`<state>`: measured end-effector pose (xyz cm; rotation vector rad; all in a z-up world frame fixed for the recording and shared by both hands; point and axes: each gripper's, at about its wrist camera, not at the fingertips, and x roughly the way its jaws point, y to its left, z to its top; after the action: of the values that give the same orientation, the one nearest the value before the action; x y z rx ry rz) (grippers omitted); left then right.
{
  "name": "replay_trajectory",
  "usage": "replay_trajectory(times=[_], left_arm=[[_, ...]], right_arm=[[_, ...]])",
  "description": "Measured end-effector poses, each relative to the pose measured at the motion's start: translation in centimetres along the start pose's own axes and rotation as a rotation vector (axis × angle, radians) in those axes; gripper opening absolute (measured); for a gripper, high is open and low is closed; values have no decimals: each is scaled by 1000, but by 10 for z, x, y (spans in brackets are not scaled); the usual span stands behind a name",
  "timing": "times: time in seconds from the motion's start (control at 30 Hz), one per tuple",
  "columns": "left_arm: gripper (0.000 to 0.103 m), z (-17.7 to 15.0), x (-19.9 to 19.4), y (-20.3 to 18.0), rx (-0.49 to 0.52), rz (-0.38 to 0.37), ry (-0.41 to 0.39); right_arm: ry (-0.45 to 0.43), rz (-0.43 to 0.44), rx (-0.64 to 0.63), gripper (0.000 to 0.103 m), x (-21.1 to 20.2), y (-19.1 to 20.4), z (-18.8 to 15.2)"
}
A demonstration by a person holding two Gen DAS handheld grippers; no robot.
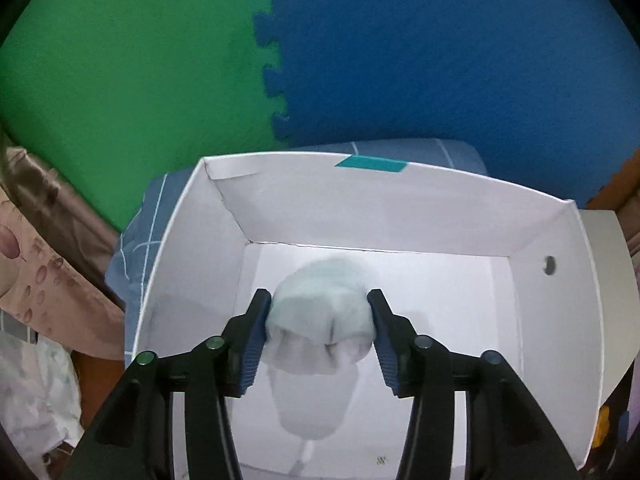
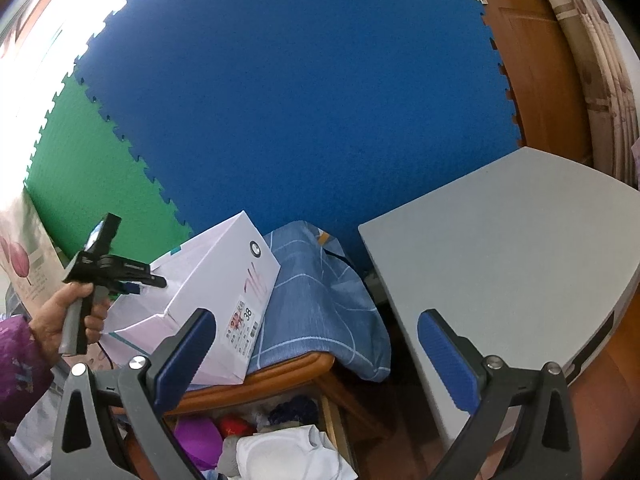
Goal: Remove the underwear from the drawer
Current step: 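Lift the white underwear into the shoe box and open the left gripper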
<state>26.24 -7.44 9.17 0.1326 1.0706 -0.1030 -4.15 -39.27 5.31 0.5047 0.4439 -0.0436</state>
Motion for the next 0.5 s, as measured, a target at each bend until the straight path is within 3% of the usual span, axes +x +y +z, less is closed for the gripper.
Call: replay_trajectory(times=[0.1,0.17,0.33,0.5], left_arm=[[58,6,4,4,-12,28,20],[80,5,-2,5,-11,51,-5],[85,-8,-42,7,-7,69,-174],[90,-46,-107,19,-40,3,-404]], right_arm=[[4,1,-2,103,1,0,-1],[11,3,-4,103,3,1,-1],[81,18,-37,103,14,6,-8],[244,35,-122,103,37,18,-28]])
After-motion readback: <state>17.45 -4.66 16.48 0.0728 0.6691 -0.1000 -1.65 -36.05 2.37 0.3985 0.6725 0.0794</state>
